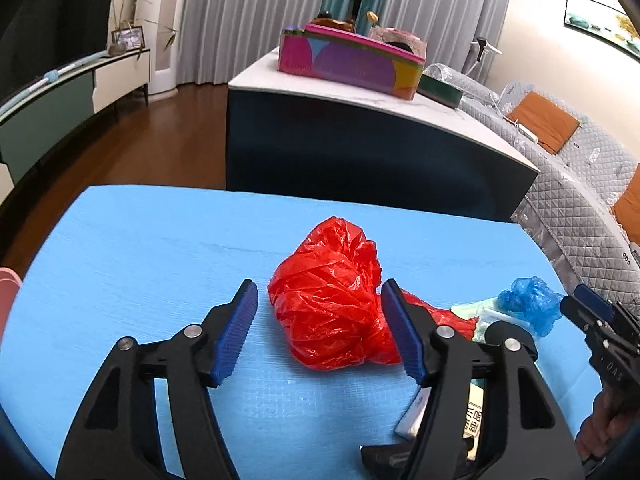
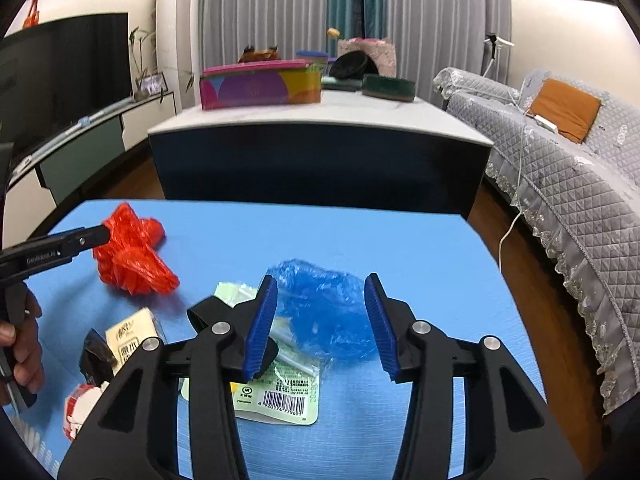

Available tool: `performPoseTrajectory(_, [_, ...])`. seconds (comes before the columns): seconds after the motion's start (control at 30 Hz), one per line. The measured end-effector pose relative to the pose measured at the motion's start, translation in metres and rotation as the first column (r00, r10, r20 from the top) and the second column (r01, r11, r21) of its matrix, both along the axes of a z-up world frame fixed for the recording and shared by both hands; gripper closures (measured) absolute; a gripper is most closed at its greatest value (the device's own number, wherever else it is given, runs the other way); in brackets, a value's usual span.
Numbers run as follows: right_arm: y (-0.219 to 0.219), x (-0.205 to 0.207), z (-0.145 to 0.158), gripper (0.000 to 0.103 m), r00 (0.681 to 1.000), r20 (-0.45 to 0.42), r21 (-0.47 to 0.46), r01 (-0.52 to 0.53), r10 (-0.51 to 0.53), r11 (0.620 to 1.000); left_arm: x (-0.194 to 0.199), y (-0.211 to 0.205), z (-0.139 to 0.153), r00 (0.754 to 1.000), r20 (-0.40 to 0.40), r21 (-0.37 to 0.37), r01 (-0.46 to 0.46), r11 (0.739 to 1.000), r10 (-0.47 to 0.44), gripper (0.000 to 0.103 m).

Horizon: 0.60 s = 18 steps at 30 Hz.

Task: Collect trash
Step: 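Grasp the red plastic bag with the left tool while the right tool grasps the blue plastic bag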

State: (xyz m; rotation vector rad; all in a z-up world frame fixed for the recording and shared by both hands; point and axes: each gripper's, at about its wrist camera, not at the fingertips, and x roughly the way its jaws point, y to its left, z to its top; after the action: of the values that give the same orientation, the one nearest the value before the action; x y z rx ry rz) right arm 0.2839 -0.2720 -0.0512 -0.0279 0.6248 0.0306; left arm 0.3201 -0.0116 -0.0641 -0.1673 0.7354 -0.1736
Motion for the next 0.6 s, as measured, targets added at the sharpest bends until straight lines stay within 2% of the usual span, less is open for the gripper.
performPoseTrajectory(0.2, [0.007,0.004,-0.008,0.057,0.999,-0.032,-0.034,-0.016,0.015,0.999,0.004,-0.006,-0.009,0.999,-0.044,-0.001,0.008,1.0,-0.008,0.04])
performPoseTrajectory(0.23, [0.007,0.005,-0.01,0.057,0.999,-0.039,-0.04,-0.015,0.014,0.999,0.004,-0.007,-0.009,0.999,-0.046,-0.005,0.011,1.0,-0.012,0.042])
performPoseTrajectory(0.27, [0.007,0.005,-0.01,0.058,0.999,-0.042,-0.041,-0.014,0.012,0.999,0.002,-0.008,-0.008,0.999,-0.042,-0.006,0.019,1.0,-0.02,0.049])
performPoseTrajectory(0.3, [0.007,0.006,-0.011,0.059,0.999,-0.043,-0.042,-0.012,0.01,0.999,0.002,-0.008,-0.007,0.999,-0.042,-0.003,0.023,1.0,-0.023,0.05])
performPoseTrajectory(0.4, [0.005,0.008,-0.011,0.073,0.999,-0.053,-0.042,-0.005,0.003,0.999,0.0,-0.009,-0.006,0.999,-0.042,0.011,0.029,1.0,-0.028,0.055])
performPoseTrajectory(0.47, [0.004,0.008,-0.011,0.086,0.998,-0.056,-0.033,-0.007,0.005,0.999,-0.001,-0.008,-0.005,0.999,-0.038,0.02,0.031,0.999,-0.03,0.058])
performPoseTrajectory(0.57, [0.004,0.007,-0.007,0.098,0.999,-0.049,-0.034,-0.012,0.01,0.999,-0.006,-0.005,-0.001,1.0,-0.024,0.034,0.018,0.999,-0.017,0.059])
performPoseTrajectory(0.6, [0.005,0.006,-0.006,0.1,0.999,-0.046,-0.034,-0.011,0.01,0.999,-0.007,-0.002,0.002,1.0,-0.018,0.037,0.011,0.999,-0.01,0.059])
